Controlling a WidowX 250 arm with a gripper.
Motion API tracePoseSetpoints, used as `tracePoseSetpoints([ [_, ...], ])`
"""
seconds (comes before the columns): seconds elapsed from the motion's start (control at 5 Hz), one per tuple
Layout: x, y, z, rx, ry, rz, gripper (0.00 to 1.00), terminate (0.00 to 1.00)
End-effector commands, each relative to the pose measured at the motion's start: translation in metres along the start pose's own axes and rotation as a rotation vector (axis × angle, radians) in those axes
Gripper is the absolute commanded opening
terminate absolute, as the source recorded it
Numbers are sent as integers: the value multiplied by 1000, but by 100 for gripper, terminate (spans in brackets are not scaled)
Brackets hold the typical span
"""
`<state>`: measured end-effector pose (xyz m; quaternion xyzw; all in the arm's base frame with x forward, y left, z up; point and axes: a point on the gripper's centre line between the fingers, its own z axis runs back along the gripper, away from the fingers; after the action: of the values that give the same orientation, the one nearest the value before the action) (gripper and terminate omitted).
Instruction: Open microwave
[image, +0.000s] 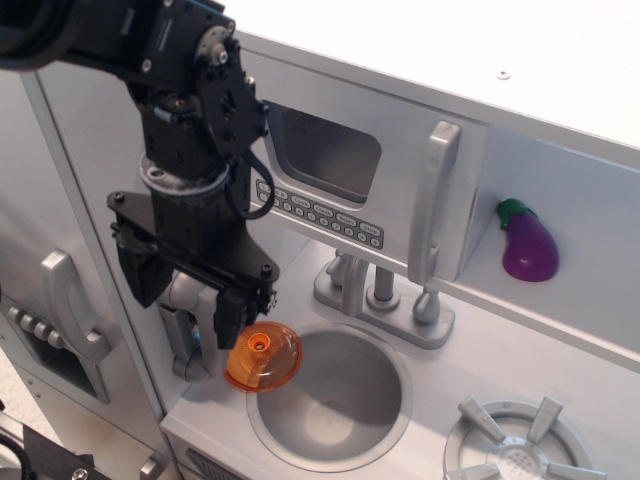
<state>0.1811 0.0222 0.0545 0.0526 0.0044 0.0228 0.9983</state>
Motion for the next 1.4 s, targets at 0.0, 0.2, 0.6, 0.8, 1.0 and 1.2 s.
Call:
tracePoseSetpoints([
  [0.0, 47, -45, 16, -80, -100, -31, 100, 0],
  [0.2, 60, -73, 37, -115, -165, -64, 100, 0],
  [0.6, 72, -93, 66, -140, -242, -79, 100, 0],
  [0.8, 76, -96, 74, -150, -267, -72, 100, 0],
  [1.0, 88, -98, 80, -148, -316, -37, 100, 0],
  [1.2, 96, -100, 79, -146, -355, -13, 100, 0],
])
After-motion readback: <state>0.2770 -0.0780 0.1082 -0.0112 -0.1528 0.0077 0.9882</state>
